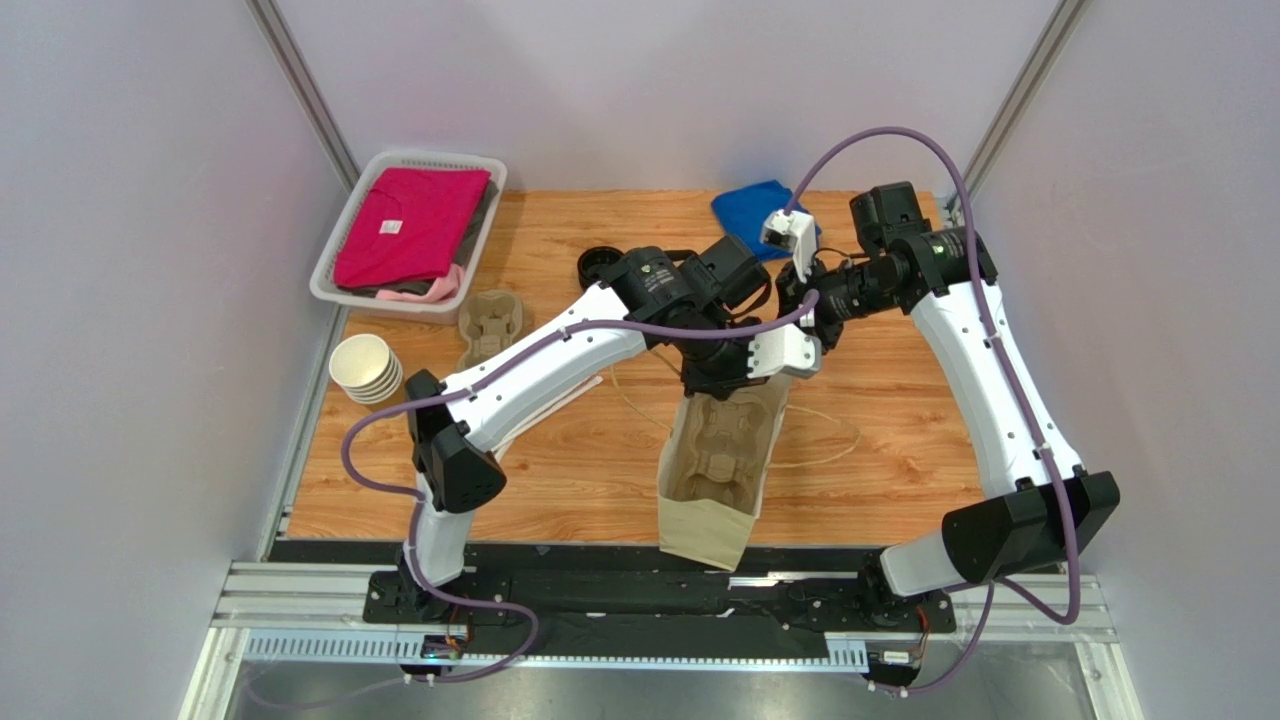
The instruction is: Pack the takeout coffee
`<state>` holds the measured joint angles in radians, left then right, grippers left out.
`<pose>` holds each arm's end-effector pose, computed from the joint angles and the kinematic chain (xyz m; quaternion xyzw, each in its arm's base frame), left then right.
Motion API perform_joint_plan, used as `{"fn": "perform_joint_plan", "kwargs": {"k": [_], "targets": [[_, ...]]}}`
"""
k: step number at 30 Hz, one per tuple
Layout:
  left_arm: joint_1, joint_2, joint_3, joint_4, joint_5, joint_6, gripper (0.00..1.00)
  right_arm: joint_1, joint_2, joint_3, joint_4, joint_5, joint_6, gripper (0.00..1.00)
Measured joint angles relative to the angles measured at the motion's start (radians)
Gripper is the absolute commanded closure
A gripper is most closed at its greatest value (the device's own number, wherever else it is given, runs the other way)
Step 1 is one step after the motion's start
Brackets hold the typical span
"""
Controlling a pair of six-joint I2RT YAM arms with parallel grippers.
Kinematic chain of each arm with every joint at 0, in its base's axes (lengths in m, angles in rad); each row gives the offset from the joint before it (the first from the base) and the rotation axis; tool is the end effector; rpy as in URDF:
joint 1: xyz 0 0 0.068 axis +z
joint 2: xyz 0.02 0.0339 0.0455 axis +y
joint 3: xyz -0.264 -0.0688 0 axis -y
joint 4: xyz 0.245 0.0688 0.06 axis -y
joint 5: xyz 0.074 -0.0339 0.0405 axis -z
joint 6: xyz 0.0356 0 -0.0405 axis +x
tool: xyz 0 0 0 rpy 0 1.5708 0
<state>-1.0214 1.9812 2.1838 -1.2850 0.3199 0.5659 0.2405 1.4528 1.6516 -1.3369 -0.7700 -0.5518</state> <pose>0.2013 -0.3502 0.3685 0.7099 0.6443 -0.2044 0.1976 0.2456 0.0858 0.3925 -0.4237 0.8040 0.3315 0.2534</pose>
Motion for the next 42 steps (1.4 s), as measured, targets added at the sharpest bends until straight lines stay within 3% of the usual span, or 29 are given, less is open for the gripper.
{"fn": "perform_joint_plan", "kwargs": {"k": [18,20,22,23,26,36,40,42], "targets": [[-0.012,-0.029,-0.104,0.08,0.045,-0.055,0.99,0.0,-0.043,-0.052,0.047,-0.022,-0.057,1.0],[-0.013,-0.029,-0.113,0.091,0.046,-0.055,0.93,0.0,-0.043,-0.054,0.051,-0.021,-0.065,1.0],[-0.013,-0.029,-0.118,0.097,0.047,-0.053,0.81,0.0,-0.043,-0.054,0.055,-0.022,-0.07,1.0],[-0.013,-0.029,-0.119,0.099,0.046,-0.052,0.7,0.0,-0.043,-0.055,0.056,-0.023,-0.072,1.0],[-0.013,-0.029,-0.119,0.098,0.045,-0.053,0.56,0.0,-0.043,-0.055,0.056,-0.024,-0.076,1.0],[-0.011,-0.029,-0.065,0.062,-0.001,-0.06,0.47,-0.002,-0.044,-0.056,0.056,-0.031,-0.092,1.0],[-0.007,-0.039,-0.024,0.031,-0.023,-0.074,0.33,-0.005,-0.046,-0.056,0.053,-0.036,-0.091,1.0],[-0.004,-0.055,-0.006,0.032,-0.024,-0.076,0.22,-0.006,-0.047,-0.056,0.054,-0.034,-0.093,1.0]]}}
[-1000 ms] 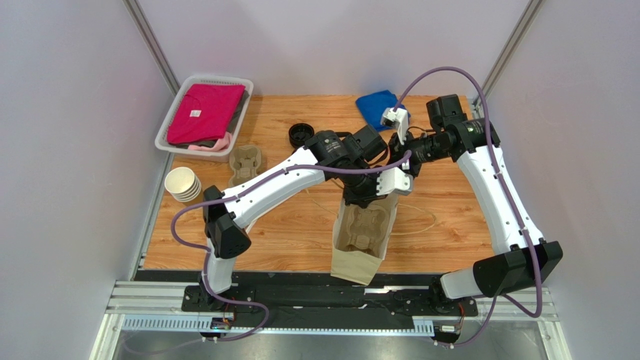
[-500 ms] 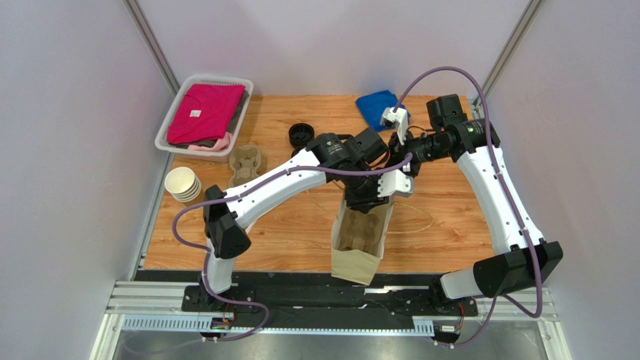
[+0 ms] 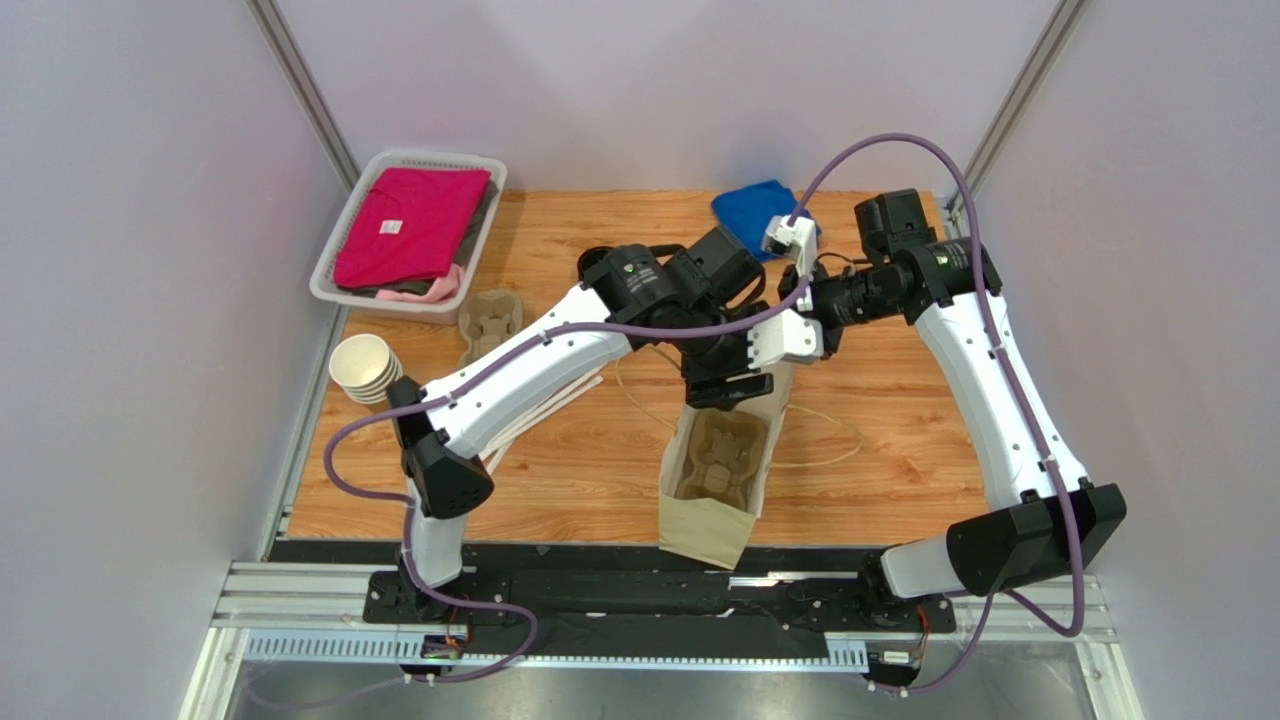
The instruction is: Pack the takeout coffee
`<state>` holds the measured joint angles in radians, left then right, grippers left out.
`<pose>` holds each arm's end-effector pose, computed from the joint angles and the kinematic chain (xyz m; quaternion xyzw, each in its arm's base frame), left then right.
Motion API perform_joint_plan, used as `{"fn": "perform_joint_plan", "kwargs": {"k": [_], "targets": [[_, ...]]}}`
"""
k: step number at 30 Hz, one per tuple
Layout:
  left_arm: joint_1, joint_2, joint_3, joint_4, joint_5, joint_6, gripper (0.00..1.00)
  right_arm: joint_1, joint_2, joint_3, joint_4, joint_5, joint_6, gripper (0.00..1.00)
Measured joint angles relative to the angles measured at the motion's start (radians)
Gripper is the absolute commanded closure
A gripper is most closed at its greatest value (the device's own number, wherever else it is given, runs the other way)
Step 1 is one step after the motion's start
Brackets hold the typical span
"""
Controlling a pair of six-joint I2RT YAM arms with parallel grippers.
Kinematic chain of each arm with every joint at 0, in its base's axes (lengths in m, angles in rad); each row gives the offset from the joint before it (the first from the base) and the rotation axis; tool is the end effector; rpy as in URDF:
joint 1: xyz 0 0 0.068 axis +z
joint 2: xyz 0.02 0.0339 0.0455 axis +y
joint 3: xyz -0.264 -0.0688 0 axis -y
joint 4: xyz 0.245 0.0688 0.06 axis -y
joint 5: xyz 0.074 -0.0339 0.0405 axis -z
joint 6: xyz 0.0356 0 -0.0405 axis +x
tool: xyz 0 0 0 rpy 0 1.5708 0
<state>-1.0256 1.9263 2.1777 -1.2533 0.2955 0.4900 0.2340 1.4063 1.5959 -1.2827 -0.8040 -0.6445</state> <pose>0.1947 -0.3409 0.3890 0.6825 0.6612 -0.2097 0.2303 0.2386 0.0832 0.3914 -0.4640 0.7699 0.3278 0.2906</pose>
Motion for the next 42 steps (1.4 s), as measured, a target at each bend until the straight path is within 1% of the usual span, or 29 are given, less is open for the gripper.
{"fn": "perform_joint_plan", "kwargs": {"k": [2,7,12,15,18,22,24,25,28,31,37,40,42], "targets": [[0.0,-0.032,0.021,0.038,0.002,-0.01,0.13,0.0,0.0,0.0,-0.005,0.001,0.0,1.0],[0.0,-0.211,0.006,0.144,0.012,-0.034,0.09,0.003,-0.002,0.0,-0.008,0.002,-0.001,1.0],[0.03,-0.488,-0.148,0.32,0.041,-0.105,0.05,0.003,-0.019,0.0,-0.009,0.003,-0.003,1.0],[0.099,-0.608,-0.266,0.422,0.055,-0.183,0.04,0.003,-0.051,0.0,-0.009,0.003,-0.004,1.0],[0.202,-0.67,-0.368,0.476,0.064,-0.26,0.04,0.005,-0.1,0.0,-0.009,0.001,-0.007,1.0],[0.333,-0.683,-0.504,0.525,0.098,-0.34,0.04,0.014,-0.178,-0.017,-0.008,0.003,-0.021,1.0],[0.373,-0.681,-0.589,0.536,0.108,-0.378,0.04,0.024,-0.207,-0.026,-0.008,0.006,-0.028,1.0],[0.393,-0.68,-0.603,0.536,0.108,-0.385,0.04,0.031,-0.219,-0.028,-0.01,0.01,-0.031,1.0],[0.424,-0.681,-0.687,0.547,0.112,-0.433,0.04,0.055,-0.246,-0.04,-0.006,0.019,-0.034,1.0],[0.433,-0.681,-0.725,0.55,0.111,-0.472,0.04,0.072,-0.271,-0.074,0.006,0.026,-0.037,1.0],[0.481,-0.657,-0.719,0.554,0.104,-0.486,0.04,0.093,-0.287,-0.11,0.027,0.037,-0.038,1.0],[0.523,-0.545,-0.618,0.515,0.078,-0.485,0.03,0.093,-0.266,-0.111,0.032,0.044,-0.024,1.0],[0.542,-0.431,-0.511,0.476,0.045,-0.485,0.03,0.093,-0.247,-0.111,0.039,0.057,-0.009,1.0]]}}
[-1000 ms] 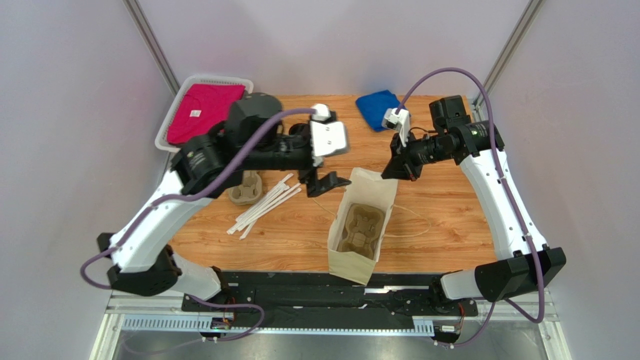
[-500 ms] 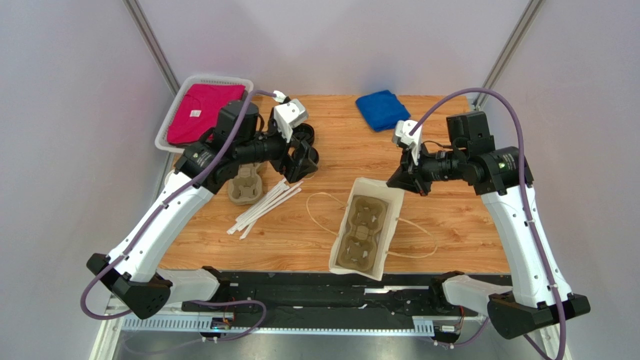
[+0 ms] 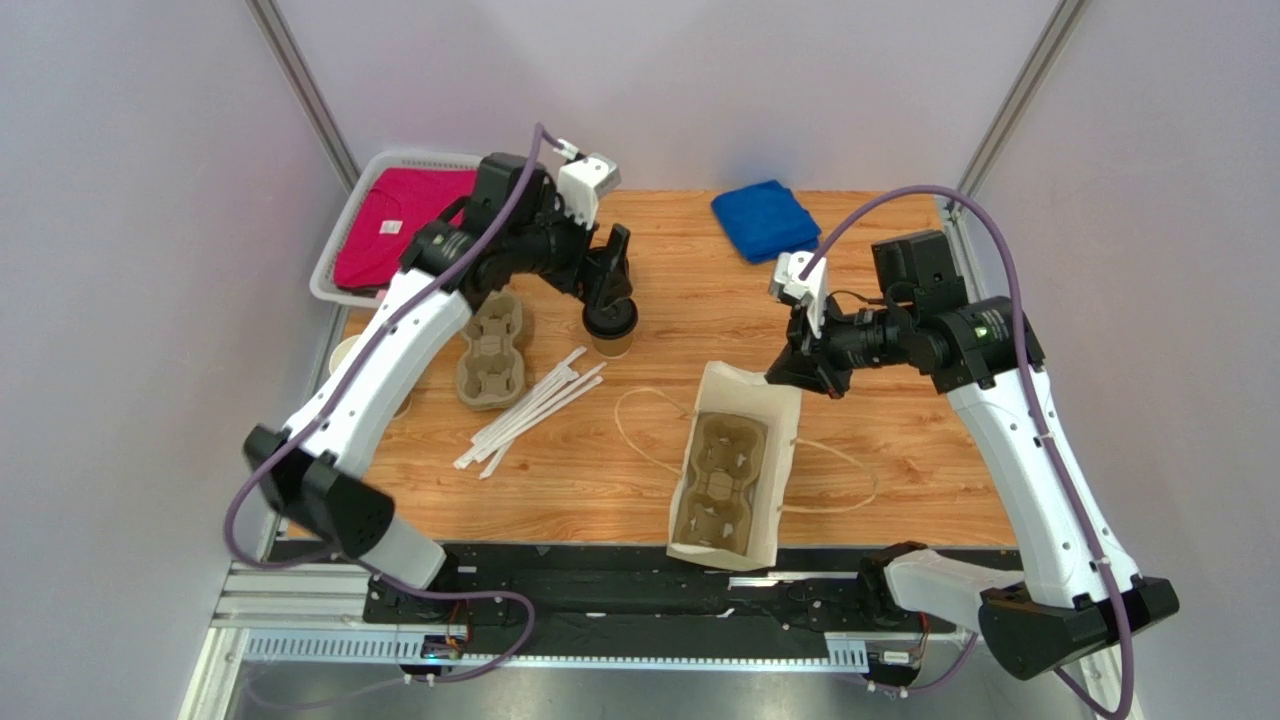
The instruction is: Pack the takeout coffee
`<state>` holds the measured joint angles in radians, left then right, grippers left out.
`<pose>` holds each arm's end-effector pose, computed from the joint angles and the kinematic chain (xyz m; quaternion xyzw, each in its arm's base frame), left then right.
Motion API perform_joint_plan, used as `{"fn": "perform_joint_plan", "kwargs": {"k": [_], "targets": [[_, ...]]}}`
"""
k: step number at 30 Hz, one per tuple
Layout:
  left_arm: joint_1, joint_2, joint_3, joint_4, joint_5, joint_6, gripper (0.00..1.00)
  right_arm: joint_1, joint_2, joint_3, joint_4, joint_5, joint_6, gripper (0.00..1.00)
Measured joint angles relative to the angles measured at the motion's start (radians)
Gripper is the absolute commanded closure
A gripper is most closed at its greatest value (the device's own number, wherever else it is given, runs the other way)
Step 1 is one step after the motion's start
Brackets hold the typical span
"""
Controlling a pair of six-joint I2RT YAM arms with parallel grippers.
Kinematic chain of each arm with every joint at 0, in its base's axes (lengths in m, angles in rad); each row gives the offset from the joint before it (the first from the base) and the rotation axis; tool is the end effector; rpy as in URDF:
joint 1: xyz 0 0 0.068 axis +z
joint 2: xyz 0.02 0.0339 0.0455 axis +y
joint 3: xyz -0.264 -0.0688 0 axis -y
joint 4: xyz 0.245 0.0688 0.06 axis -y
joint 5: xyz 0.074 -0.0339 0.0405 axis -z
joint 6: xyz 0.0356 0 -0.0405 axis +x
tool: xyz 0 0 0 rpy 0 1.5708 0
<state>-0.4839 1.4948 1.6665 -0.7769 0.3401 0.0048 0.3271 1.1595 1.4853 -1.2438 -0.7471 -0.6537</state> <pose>0.2773 -0.1592 0.4165 0.2874 0.8280 -0.2542 0.4089 0.1704 0.0834 0.4112 -0.5186 0.7228 0.2925 0.3507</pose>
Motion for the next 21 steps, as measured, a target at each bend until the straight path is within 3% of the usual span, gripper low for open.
{"fn": "perform_joint_plan", "kwargs": {"k": [4,8,14,21], "targets": [[0.013,0.24,0.173,-0.084,-0.094,0.001,0.02,0.0,0.025,0.0,0.014,0.031,0.022,0.93],[0.013,0.382,0.223,-0.149,-0.165,0.002,0.02,0.0,0.027,0.0,0.028,0.057,0.047,0.87],[0.013,0.478,0.235,-0.222,-0.23,0.023,0.01,0.0,0.049,0.0,0.035,0.079,0.076,0.81],[0.013,0.522,0.276,-0.232,-0.235,0.059,0.01,0.0,0.088,0.008,0.035,0.106,0.085,0.61]]}}
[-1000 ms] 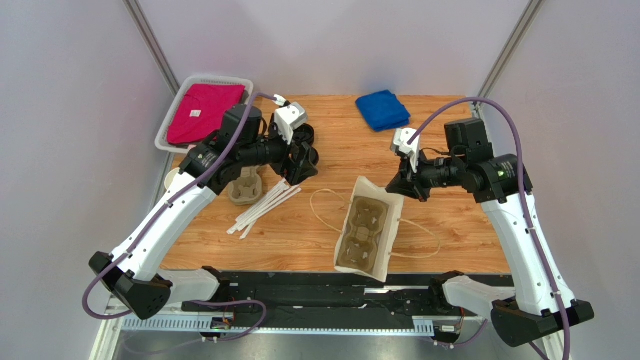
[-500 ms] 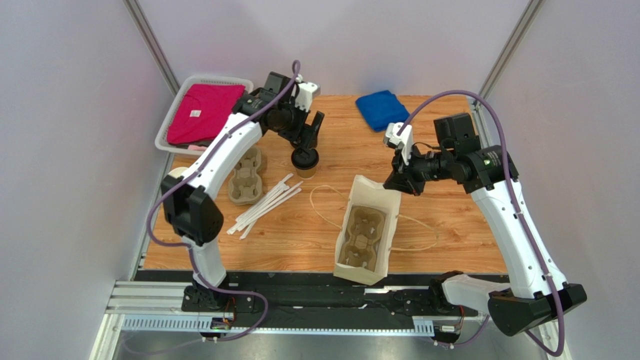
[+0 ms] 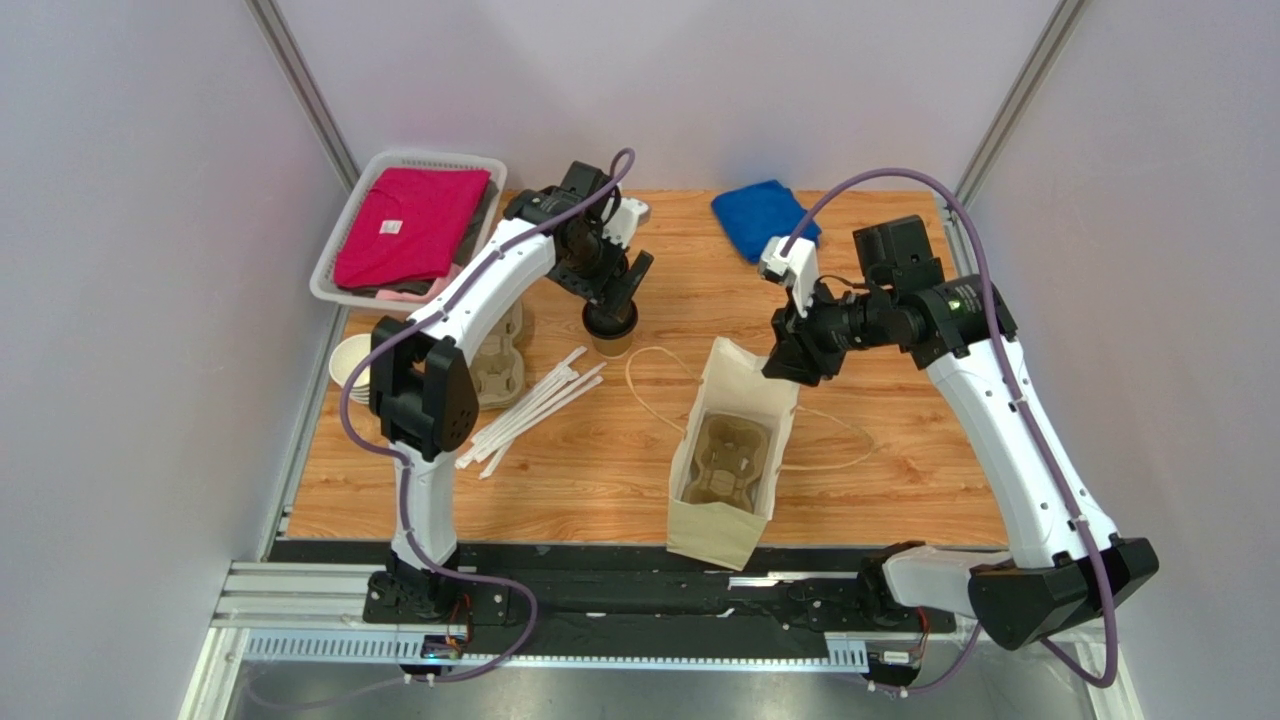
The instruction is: Pack the takeout coffee
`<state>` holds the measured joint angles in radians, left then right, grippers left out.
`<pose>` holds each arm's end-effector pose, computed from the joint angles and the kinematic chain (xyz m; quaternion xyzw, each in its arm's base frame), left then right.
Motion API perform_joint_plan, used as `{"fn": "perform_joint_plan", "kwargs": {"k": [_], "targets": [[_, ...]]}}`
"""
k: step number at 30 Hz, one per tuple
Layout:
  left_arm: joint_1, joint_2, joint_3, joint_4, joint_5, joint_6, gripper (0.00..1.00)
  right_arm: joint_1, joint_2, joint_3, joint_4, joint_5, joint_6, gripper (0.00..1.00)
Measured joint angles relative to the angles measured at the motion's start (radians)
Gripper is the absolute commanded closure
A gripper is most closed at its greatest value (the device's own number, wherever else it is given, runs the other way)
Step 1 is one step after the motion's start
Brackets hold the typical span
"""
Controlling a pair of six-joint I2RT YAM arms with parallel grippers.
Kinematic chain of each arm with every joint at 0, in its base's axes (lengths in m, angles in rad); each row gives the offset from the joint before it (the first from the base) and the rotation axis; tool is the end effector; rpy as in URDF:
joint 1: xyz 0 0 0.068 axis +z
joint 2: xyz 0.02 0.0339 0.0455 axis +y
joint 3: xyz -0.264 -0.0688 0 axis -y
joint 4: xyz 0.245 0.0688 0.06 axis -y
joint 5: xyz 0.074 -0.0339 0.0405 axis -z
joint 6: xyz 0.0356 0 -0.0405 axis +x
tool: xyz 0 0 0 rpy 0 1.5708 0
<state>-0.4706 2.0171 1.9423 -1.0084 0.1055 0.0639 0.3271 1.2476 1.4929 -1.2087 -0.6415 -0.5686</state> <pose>0.3851 -0.2001 0.2965 0.2682 0.9313 -0.0988 0.2258 0.1994 0.0901 0.3973 -0.4771 0.7754 0.2645 0.3180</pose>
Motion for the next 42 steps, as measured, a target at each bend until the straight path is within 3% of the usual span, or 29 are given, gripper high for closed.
{"fn": "perform_joint_plan", "kwargs": {"k": [9,15,42], "targets": [[0.0,0.055,0.03,0.008,0.036,0.027,0.01,0.0,0.031,0.036,-0.01,0.024,0.019,0.3],[0.0,0.082,0.037,0.023,0.05,0.032,0.01,0.0,0.045,0.065,-0.027,0.043,0.023,0.19],[0.036,0.161,0.105,0.03,0.114,0.031,0.04,-0.003,0.073,0.104,-0.059,0.101,-0.003,0.15]]}}
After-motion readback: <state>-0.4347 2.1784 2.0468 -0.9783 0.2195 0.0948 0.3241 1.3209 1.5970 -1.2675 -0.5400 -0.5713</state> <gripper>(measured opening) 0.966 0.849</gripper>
